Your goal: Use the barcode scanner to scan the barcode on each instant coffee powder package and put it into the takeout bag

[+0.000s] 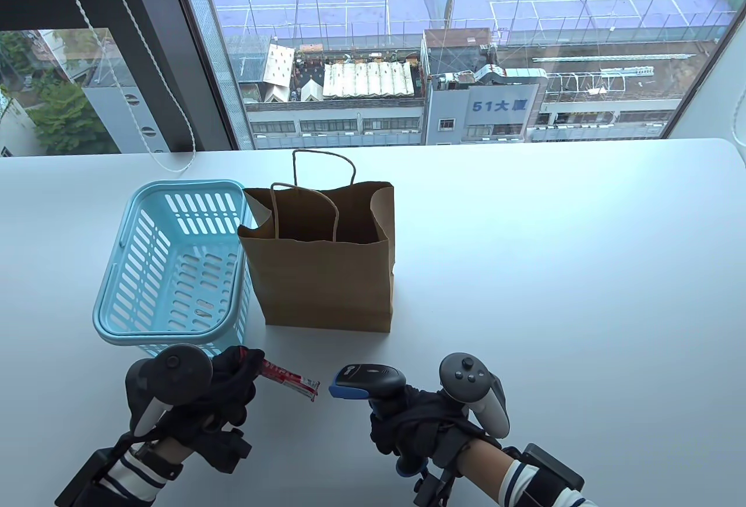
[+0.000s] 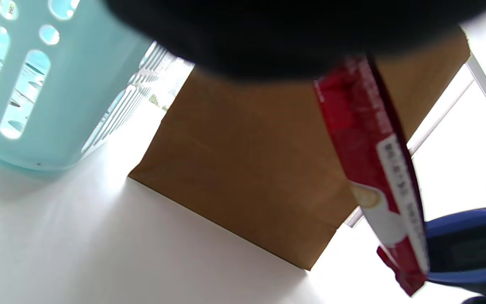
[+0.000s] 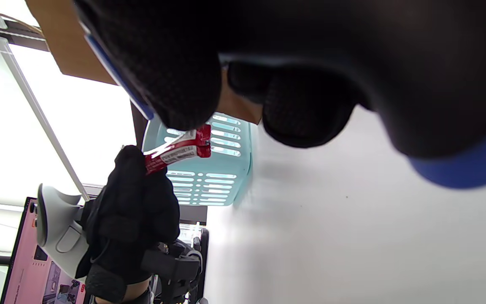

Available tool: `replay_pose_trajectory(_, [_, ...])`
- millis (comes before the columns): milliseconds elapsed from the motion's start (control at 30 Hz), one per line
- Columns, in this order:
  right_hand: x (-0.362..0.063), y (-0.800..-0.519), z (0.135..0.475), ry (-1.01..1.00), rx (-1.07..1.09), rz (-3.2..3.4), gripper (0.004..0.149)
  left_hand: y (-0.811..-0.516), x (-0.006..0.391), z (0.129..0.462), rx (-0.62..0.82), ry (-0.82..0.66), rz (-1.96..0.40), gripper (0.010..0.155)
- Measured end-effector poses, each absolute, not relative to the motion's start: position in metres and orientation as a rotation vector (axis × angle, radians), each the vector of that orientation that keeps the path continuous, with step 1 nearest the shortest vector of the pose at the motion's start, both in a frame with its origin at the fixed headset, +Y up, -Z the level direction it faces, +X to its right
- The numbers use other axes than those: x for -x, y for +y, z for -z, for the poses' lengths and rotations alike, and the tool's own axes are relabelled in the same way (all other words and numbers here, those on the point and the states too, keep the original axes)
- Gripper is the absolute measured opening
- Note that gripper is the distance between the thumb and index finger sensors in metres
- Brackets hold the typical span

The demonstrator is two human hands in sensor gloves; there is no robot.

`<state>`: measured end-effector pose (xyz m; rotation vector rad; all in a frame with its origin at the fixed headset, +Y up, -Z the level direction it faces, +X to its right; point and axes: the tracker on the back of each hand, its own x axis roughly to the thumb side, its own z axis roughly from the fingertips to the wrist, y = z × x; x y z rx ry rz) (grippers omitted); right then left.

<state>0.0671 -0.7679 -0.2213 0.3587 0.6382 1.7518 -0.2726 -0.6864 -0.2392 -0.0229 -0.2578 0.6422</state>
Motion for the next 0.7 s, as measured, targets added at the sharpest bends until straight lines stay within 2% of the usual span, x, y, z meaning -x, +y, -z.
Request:
replay_pose_trajectory(100, [-0.065,-0.771,0.222,0.640,-0.384,-1.703,0.075,-0.687,0.273,0.239,0.026,-0.264,-0.647,0.044])
replay_pose_trajectory(167, [-0.065,-0.772,0.222,0.650,-0.376,-1.701,0.076,-0.687,0.273,0.239,0.024,-0.266,-0.647,0.044])
replay_pose_trajectory(300, [-0.068,-0.776,0.222,0.680,-0.293,-1.693,0.069,-0.685,0.273,0.238,0.007,-0.278,-0.647,0.045])
replay_pose_trajectory(367, [-0.070,-0.777,0.222,0.707,-0.248,-1.701,0.068,-0.676,0.270,0.231,-0.084,-0.323,-0.571,0.047])
replay_pose_trajectory(500, [-0.070,-0.781,0.222,0.724,-0.213,-1.676,0.067,-0.644,0.265,0.210,-0.368,-0.382,-0.355,0.049])
replay_pose_trajectory(700, [-0.068,-0.781,0.222,0.737,-0.228,-1.669,0.066,-0.603,0.302,0.203,-0.536,-0.311,-0.480,0.044])
